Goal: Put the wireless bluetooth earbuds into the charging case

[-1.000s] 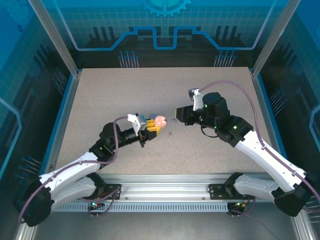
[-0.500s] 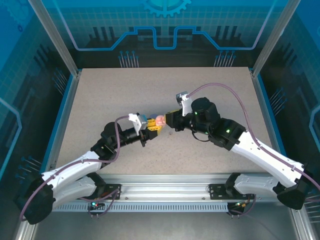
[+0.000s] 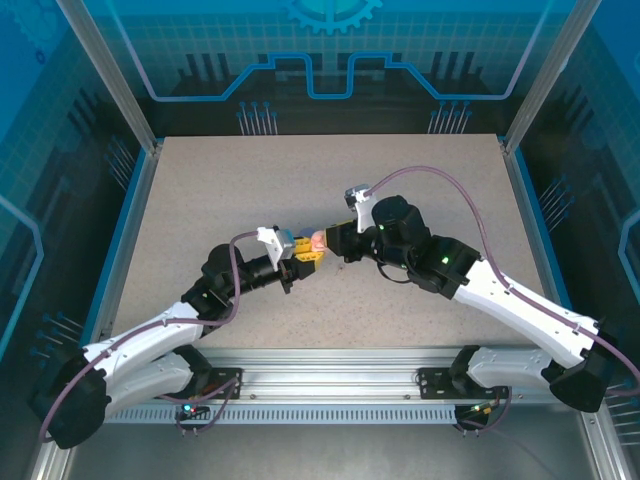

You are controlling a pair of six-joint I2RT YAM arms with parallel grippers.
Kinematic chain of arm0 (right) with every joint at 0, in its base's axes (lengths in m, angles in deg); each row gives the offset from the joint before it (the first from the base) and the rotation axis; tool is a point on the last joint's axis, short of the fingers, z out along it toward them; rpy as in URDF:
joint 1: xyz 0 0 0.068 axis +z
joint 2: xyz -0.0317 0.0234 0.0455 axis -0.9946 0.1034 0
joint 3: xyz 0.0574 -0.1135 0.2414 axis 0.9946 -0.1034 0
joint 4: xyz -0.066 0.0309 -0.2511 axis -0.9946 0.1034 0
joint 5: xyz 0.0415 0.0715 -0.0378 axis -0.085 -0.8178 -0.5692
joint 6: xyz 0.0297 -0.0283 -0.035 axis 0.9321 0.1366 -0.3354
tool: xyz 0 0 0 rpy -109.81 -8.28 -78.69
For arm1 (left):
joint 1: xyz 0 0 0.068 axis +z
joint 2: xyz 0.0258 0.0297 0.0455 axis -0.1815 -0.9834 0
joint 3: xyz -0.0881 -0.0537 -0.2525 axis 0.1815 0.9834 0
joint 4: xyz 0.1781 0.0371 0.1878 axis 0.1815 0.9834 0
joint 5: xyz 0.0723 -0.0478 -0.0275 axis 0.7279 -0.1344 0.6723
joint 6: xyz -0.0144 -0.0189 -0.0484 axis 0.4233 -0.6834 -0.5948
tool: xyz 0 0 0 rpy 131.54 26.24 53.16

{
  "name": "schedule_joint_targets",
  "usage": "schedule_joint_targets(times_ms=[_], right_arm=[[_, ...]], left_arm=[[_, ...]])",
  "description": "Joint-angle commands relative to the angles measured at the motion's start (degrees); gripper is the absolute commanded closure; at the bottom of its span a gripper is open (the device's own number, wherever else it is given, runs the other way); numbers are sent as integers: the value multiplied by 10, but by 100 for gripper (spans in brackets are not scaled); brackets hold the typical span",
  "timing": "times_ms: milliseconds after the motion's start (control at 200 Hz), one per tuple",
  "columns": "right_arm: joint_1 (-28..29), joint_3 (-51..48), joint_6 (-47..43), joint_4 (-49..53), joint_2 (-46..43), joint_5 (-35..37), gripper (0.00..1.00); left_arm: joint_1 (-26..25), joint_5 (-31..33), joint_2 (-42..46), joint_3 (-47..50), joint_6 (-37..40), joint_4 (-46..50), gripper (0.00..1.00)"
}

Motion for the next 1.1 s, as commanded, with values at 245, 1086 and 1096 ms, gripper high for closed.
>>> schedule_joint_targets(times_ms=[245, 1086, 1096], right_arm=[[10, 1, -5, -25, 9, 21, 77], [20, -25, 25, -42, 13, -12, 76], [20, -25, 25, -42, 14, -13, 76]], left_arm=[[-7, 14, 14, -14, -8, -29, 95], [-7, 24, 16, -13, -12, -29, 95], [-7, 24, 16, -14, -12, -29, 95]])
